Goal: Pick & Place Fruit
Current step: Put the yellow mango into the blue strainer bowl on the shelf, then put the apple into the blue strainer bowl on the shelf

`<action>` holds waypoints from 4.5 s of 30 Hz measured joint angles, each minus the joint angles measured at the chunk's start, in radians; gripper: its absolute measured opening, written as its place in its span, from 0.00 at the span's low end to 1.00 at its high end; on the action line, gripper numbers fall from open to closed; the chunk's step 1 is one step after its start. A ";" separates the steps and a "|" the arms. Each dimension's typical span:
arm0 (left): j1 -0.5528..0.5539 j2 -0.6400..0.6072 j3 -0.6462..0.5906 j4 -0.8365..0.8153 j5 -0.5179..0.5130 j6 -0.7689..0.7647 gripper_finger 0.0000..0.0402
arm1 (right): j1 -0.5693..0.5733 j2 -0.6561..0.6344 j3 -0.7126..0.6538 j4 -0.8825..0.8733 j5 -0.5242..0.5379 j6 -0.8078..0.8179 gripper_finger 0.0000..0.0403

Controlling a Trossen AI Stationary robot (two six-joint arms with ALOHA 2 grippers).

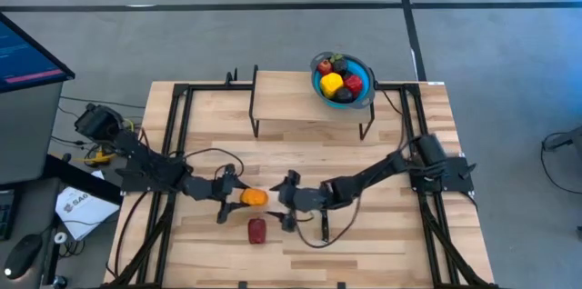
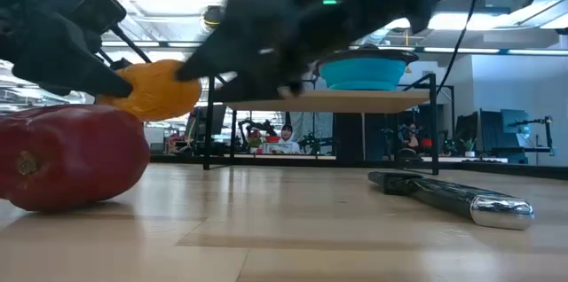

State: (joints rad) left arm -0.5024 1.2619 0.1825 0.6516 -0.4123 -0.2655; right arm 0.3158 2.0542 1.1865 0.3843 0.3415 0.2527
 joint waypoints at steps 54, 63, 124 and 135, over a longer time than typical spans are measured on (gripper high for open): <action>0.107 -0.010 0.000 0.047 0.069 0.024 0.82 | -0.256 -0.535 0.243 -1.185 0.583 0.410 0.52; 0.107 -0.010 0.000 0.048 0.068 0.023 0.80 | -0.453 -0.523 0.243 -1.138 0.571 0.349 0.57; 0.105 -0.010 0.000 0.049 0.069 0.022 0.79 | -0.633 -0.472 0.293 -1.284 0.388 0.209 0.90; 0.105 -0.010 0.000 0.049 0.069 0.022 0.79 | -0.590 -0.472 0.447 -1.470 0.366 0.208 0.92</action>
State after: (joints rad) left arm -0.3973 1.2518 0.1825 0.7002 -0.3432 -0.2440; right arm -0.2745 1.5818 1.6335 -1.0856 0.7074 0.4610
